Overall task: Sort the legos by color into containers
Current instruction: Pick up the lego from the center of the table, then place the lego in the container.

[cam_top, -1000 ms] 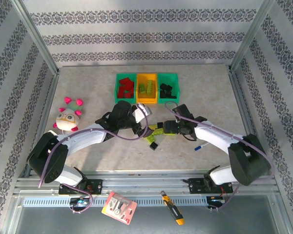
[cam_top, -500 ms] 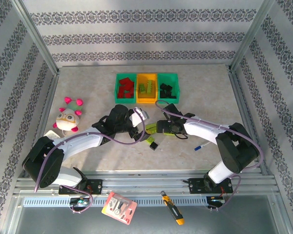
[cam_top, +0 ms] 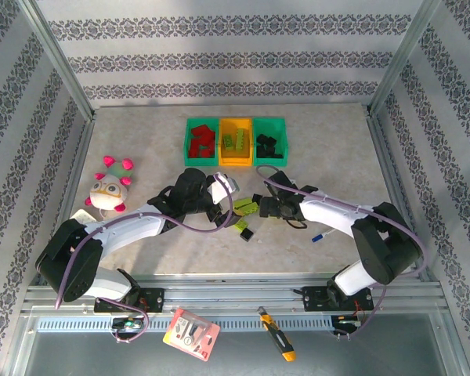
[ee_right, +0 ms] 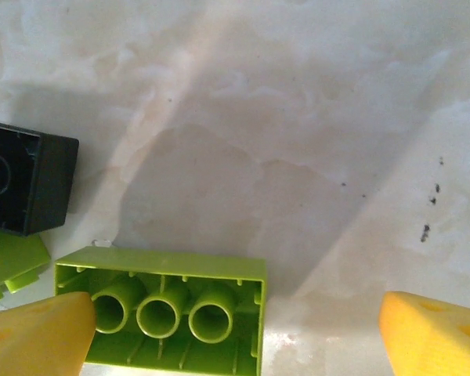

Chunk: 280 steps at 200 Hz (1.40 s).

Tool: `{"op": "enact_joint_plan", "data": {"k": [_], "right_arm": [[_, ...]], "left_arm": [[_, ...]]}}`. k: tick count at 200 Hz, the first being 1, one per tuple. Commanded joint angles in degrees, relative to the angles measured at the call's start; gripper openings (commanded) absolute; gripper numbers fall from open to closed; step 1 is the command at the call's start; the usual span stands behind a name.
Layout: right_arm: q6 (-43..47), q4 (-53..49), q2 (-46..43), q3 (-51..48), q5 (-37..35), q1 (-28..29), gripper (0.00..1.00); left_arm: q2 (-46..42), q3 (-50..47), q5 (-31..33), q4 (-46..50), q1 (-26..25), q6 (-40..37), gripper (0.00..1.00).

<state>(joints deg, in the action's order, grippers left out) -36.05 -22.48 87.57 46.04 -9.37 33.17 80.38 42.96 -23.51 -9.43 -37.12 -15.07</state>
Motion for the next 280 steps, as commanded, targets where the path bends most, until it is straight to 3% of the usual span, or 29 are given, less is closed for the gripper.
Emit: {"op": "enact_joint_plan", "data": {"k": [1,66,100,126,140,191,280], "right_arm": [[0.98,1.22,1.43,2.51,1.19,1.15,0.95],[0.16,0.83,7.1,3.33,2.67,0.94,0.93],[-0.49,0.18,6.6,3.53,2.18,1.01,0.76],[0.44,-0.22,4.06,3.87,1.26,1.0,0.56],[1.2,-0.37,2.71,4.6,1.12,1.01,0.52],[6.38,2.62,3.83,13.42,1.51,1.02,0.55],[13.45,7.46,31.86,50.07,3.71,-1.38,0.59]], "left_arm": [[-0.06,-0.17,-0.07,-0.81,-0.31,-0.75,0.99],[0.34,-0.86,0.11,-1.84,-0.27,-0.4,0.99],[0.13,-1.19,0.41,-1.74,-0.25,-0.67,0.99],[-0.15,-1.46,0.59,-1.7,-0.23,-0.88,0.99],[-0.52,-1.82,0.78,-1.73,-0.27,-0.69,0.99],[-3.11,-6.42,7.28,-5.71,-0.22,7.76,0.99],[-8.65,-10.42,9.72,-3.24,-0.23,9.11,0.99]]}}
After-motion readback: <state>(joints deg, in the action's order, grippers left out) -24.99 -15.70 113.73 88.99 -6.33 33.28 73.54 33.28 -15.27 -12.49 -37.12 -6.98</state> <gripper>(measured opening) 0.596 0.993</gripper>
